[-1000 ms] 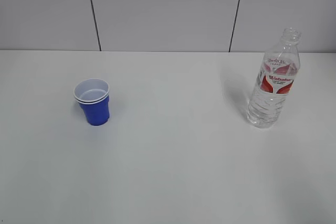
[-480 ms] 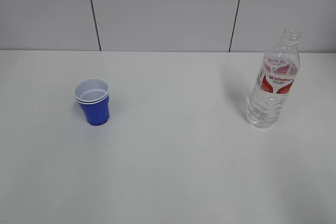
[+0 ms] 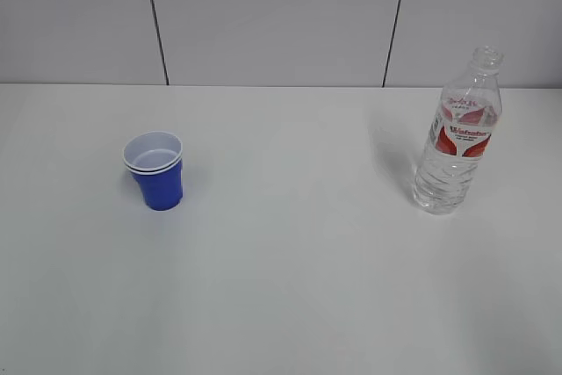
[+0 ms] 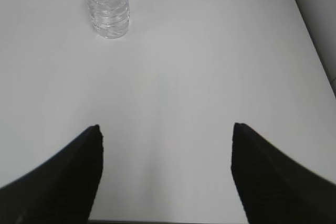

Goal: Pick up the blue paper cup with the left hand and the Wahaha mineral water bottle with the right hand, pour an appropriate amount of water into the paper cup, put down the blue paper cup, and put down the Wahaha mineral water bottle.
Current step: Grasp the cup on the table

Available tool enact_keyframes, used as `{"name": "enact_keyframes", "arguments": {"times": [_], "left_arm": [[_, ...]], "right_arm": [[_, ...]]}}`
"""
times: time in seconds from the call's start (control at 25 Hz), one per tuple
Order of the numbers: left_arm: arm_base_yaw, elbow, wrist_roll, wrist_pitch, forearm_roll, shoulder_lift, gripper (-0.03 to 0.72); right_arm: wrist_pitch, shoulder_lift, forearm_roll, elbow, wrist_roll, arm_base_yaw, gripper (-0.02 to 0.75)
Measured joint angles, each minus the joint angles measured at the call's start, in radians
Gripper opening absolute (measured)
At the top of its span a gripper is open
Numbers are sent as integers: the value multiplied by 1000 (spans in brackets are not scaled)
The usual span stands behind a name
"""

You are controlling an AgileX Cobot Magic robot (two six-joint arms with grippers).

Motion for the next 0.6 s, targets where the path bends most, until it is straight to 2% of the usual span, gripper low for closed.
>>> {"name": "enact_keyframes", "arguments": {"times": [0.12,0.32,0.48,0.6], "left_arm": [[0,-12,9,-28,-6,0,508],[0,-42,74,-280,-103,0,517],[0,-44,92,-479,-120,11,518],[-27,-44,96,-549,-122,49,517]], "right_arm": [[0,0,0,0,0,0,568],[0,0,0,0,0,0,568],[0,0,0,0,0,0,568],[0,0,0,0,0,0,568]]}}
